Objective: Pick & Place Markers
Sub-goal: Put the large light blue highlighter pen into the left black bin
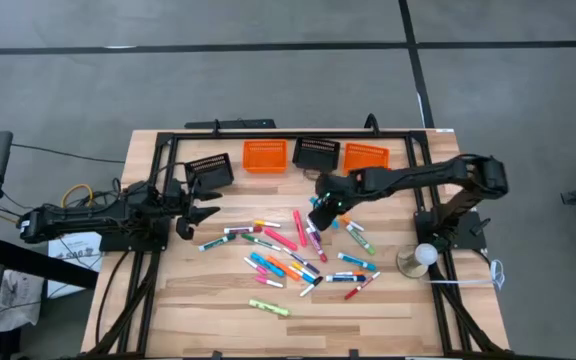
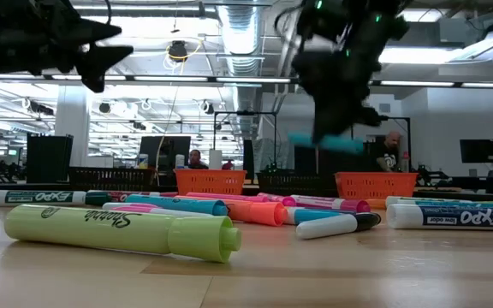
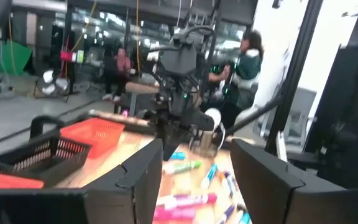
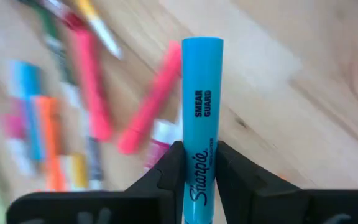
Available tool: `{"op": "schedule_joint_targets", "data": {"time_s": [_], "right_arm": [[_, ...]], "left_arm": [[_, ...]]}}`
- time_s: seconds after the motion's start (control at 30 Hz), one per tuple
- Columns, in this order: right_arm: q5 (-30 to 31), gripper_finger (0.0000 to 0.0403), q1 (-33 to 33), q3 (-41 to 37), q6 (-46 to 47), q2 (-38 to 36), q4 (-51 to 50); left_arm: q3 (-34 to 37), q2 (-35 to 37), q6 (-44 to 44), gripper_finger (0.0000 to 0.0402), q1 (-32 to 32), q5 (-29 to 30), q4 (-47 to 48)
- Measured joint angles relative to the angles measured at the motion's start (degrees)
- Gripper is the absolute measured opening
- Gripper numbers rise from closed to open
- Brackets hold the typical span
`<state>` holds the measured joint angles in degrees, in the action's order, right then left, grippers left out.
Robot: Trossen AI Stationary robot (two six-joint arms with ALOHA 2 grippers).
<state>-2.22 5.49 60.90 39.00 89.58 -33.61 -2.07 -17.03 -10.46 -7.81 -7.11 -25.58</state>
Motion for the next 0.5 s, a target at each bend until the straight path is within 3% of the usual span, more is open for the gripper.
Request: {"op": "schedule_joint_targets", "data": {"time_s": [0.27, 0.5], "right_arm": [[-2.8, 0.0062, 1.5, 0.1, -2.0, -9.0, 13.7], [-8.8, 0.0062, 1.3, 0.1, -3.3, -8.9, 26.5]], "left_arm": [[0.0, 0.0, -1.0, 0.0190, 0.0, 0.0, -10.2], [0.0, -0.7, -0.5, 0.0190, 0.0, -1.0, -11.8]]}}
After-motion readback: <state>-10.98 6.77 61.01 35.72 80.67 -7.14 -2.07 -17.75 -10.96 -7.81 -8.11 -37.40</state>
